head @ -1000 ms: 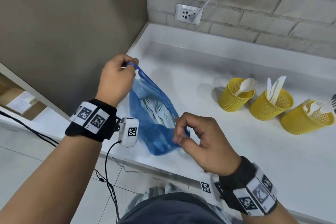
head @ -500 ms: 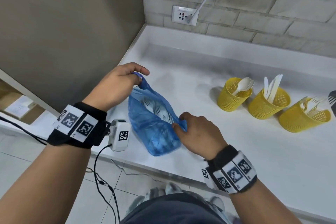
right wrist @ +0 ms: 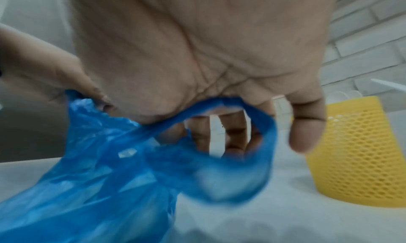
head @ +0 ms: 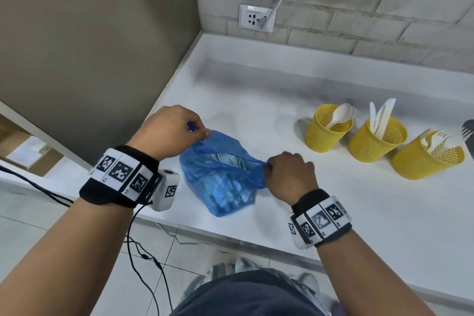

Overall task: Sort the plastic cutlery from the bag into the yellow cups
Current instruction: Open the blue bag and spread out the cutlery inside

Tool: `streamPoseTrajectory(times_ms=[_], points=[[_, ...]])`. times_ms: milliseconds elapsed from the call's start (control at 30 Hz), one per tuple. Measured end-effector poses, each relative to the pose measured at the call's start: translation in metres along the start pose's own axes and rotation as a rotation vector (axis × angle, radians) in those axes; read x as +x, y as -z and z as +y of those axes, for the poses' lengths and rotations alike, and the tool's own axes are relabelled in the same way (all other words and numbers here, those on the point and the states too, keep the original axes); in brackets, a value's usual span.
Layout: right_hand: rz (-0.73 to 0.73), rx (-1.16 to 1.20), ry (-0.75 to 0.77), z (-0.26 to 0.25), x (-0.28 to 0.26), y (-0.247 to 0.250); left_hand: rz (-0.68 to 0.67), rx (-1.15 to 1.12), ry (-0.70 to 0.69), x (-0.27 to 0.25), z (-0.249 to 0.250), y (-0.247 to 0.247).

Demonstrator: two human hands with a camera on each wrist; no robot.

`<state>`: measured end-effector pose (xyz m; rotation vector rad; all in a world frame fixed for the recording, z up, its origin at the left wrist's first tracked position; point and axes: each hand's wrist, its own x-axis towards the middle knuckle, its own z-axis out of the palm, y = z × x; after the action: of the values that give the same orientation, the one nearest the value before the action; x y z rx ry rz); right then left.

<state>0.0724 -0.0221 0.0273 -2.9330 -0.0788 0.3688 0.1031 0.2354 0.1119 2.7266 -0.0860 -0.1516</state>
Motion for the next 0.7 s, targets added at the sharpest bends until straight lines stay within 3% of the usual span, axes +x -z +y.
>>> streamPoseTrajectory(times_ms=[100, 200, 333, 433, 500, 633, 700], points=[[0.101, 0.356, -0.006, 0.011, 0.011, 0.002, -0.164, 0.063, 0.04, -0.002, -0.005, -0.007], [0.166, 0.79, -0.019, 0.016, 0.015, 0.004, -0.082, 0.141, 0.045, 0.002, -0.008, -0.013], [0.164, 1.145, -0.06, 0.007, 0.012, 0.006, 0.012, -0.131, 0.04, 0.003, -0.007, -0.012], [0.142, 1.306, -0.103, 0.004, 0.012, 0.015, 0.052, -0.384, 0.12, 0.003, -0.012, -0.015], [0.221, 1.242, -0.046, 0.005, 0.014, 0.022, 0.112, -0.572, 0.195, 0.001, -0.013, -0.017], [0.436, 0.808, 0.119, 0.012, 0.012, 0.026, 0.155, -0.716, 0.279, -0.014, -0.005, -0.027], [0.393, 0.542, 0.122, 0.016, 0.008, 0.02, 0.14, -0.551, 0.273, -0.023, -0.005, -0.036]])
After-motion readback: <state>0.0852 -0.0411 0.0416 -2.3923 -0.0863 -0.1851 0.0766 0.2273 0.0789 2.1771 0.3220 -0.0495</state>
